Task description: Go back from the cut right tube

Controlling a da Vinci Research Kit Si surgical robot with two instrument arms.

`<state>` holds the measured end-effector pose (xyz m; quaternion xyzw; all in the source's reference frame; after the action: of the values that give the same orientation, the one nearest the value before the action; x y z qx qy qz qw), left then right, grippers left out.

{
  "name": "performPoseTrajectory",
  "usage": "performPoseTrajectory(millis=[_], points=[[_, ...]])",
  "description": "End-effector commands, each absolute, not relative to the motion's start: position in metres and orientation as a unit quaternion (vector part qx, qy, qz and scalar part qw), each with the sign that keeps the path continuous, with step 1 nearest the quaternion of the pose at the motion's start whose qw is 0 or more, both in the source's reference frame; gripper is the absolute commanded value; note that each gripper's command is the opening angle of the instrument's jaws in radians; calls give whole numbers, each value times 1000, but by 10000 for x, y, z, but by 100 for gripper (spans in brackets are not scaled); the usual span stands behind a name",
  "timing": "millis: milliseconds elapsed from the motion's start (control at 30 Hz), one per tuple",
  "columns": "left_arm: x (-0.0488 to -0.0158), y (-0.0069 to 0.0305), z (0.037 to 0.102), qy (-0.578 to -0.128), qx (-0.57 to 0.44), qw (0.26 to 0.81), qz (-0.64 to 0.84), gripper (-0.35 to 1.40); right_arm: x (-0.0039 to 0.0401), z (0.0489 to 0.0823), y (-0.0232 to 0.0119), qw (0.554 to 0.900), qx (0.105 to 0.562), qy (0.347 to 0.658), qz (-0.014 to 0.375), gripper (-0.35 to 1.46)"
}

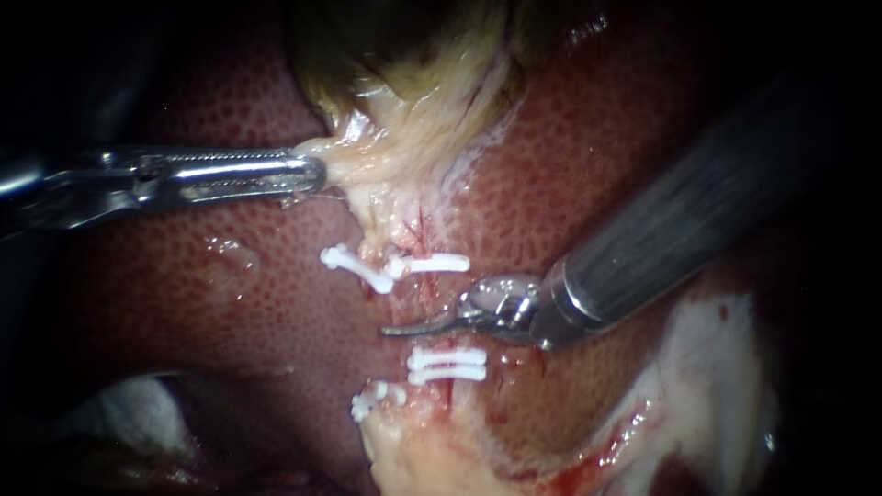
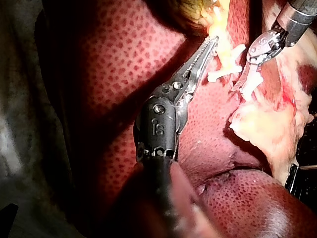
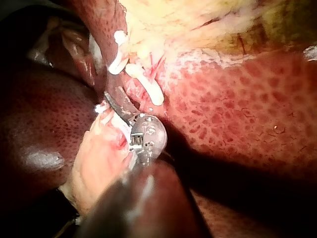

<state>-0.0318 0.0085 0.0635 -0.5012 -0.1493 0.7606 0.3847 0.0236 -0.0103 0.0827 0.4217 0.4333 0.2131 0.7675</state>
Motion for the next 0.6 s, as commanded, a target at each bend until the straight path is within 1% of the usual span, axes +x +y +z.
performPoseTrajectory(millis=[33,300,367,433,500,600], points=[[-318,85,635,-149,-501,385,761,-35,236,826,-103,767,422,434,213,81],[-318,85,634,-149,-501,385,761,-35,233,826,-103,767,422,434,212,81],[-318,85,635,-149,-501,384,761,-35,230,825,-104,767,424,433,213,91],[-317,85,635,-150,-501,384,761,-35,225,823,-107,770,419,438,199,101],[-316,85,636,-150,-501,384,761,-35,216,818,-111,775,411,447,176,111],[-315,85,636,-150,-502,384,761,-35,198,809,-113,786,382,460,155,128]])
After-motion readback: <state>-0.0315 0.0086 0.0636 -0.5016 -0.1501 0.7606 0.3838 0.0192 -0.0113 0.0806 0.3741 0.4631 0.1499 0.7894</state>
